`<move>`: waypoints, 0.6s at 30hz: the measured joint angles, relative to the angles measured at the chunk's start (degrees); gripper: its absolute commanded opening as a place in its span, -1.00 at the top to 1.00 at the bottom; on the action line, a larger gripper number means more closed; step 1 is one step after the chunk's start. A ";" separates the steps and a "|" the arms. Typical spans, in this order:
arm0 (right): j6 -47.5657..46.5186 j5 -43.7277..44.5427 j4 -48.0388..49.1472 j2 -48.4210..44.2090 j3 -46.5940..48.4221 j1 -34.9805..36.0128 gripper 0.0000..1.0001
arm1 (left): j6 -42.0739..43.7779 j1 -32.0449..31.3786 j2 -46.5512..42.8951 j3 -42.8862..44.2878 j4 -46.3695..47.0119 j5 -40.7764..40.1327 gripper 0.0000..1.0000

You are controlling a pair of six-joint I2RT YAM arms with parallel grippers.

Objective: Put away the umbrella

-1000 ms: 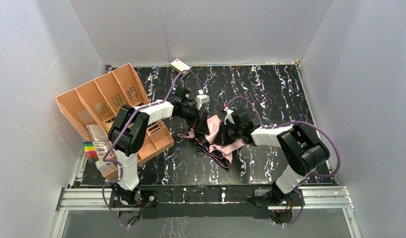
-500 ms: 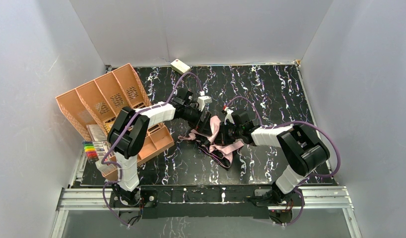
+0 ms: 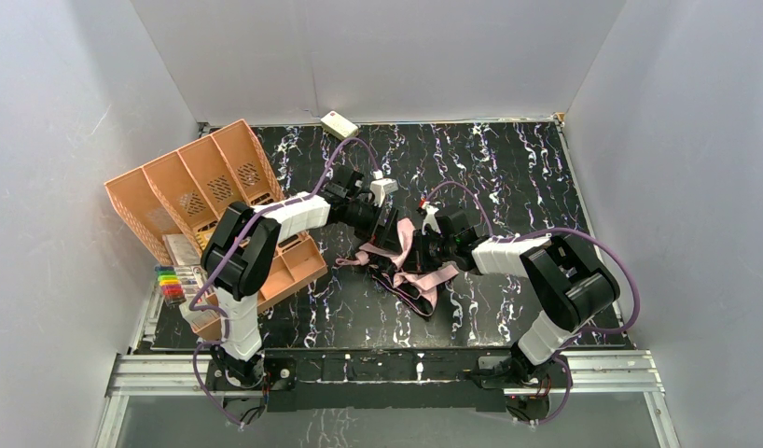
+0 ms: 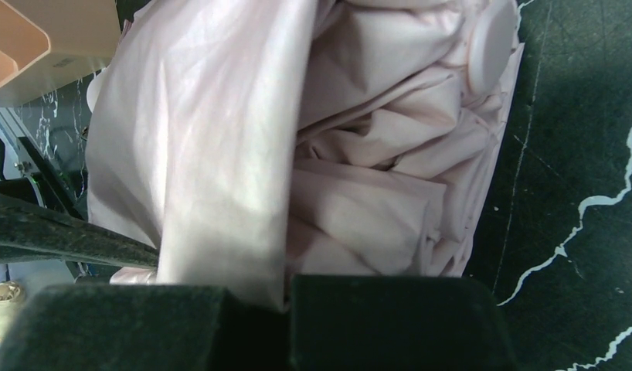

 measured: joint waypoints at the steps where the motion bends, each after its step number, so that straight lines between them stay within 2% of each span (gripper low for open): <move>1: 0.04 0.00 0.00 0.00 0.00 -0.02 1.00 | -0.48 0.00 0.00 0.15 -0.07 0.09 -0.97; 11: 0.11 -0.11 0.22 0.00 -0.15 -0.04 1.00 | -2.69 0.07 0.00 0.90 -0.42 2.16 -0.97; 18: 0.11 -0.15 0.24 0.02 -0.15 -0.04 1.00 | -1.16 -0.11 0.11 2.25 -3.21 2.23 -0.97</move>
